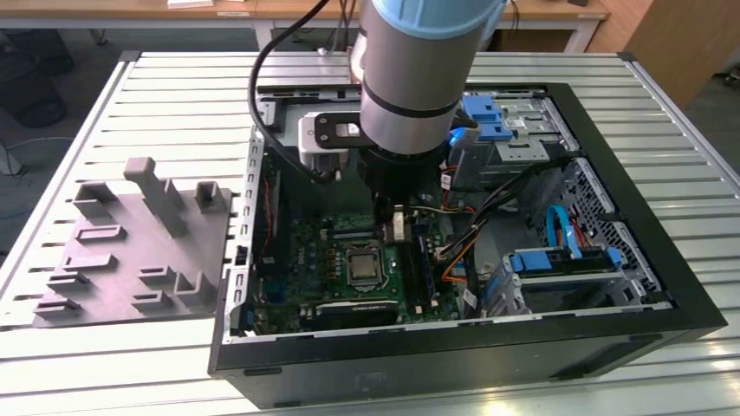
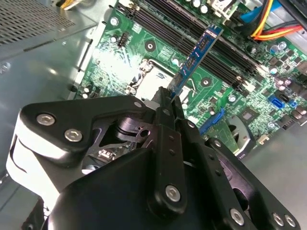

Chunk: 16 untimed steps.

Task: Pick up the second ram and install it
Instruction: 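Pick up the second ram and move it above second insertion slot, then insert the second ram into the second slot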

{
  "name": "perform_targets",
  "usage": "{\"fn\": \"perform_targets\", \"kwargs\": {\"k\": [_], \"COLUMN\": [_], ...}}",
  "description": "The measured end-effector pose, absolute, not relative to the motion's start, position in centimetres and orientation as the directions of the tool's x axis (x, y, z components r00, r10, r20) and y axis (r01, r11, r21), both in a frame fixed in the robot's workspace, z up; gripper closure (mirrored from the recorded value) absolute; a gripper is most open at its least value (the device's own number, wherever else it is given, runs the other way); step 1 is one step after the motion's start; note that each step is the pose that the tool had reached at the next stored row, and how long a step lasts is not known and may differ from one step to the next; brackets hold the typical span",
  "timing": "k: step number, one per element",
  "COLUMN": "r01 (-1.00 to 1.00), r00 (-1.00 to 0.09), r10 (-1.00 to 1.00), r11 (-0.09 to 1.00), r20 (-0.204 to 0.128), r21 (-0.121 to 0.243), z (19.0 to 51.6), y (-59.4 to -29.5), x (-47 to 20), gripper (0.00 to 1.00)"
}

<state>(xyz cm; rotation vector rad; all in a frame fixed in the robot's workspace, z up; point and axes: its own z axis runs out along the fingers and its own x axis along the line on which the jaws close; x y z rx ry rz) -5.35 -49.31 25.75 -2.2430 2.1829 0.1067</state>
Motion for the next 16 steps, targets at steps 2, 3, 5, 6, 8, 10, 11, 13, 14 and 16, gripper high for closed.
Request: {"fn": "perform_targets", "kwargs": {"k": [2, 3, 5, 6, 8, 10, 11, 13, 14, 16], "r01": [-0.999, -0.999, -0.999, -0.999, -0.999, -0.999, -0.999, -0.999, -0.999, -0.999], "r00": [0.026, 0.026, 0.026, 0.026, 0.026, 0.026, 0.026, 0.026, 0.026, 0.026], "r10": [-0.998, -0.998, -0.998, -0.998, -0.998, -0.998, -0.998, -0.998, -0.998, -0.998], "r11": [-0.028, -0.028, -0.028, -0.028, -0.028, -0.028, -0.028, -0.028, -0.028, -0.028], "r20": [-0.058, -0.058, -0.059, -0.059, -0.059, -0.059, -0.06, -0.06, -0.06, -0.06], "r21": [0.04, 0.04, 0.04, 0.04, 0.04, 0.04, 0.04, 0.04, 0.04, 0.04], "z": [25.75, 25.75, 25.75, 25.75, 25.75, 25.75, 25.75, 25.75, 25.75, 25.75], "y": [-49.58, -49.59, -49.58, -49.59, -49.59, -49.59, -49.59, -49.59, -49.59, -49.59], "x": [-5.32, -5.29, -5.28, -5.27, -5.27, -5.27, -5.27, -5.26, -5.26, -5.26], "gripper": [0.86, 0.86, 0.86, 0.86, 0.86, 0.86, 0.86, 0.86, 0.86, 0.86]}}
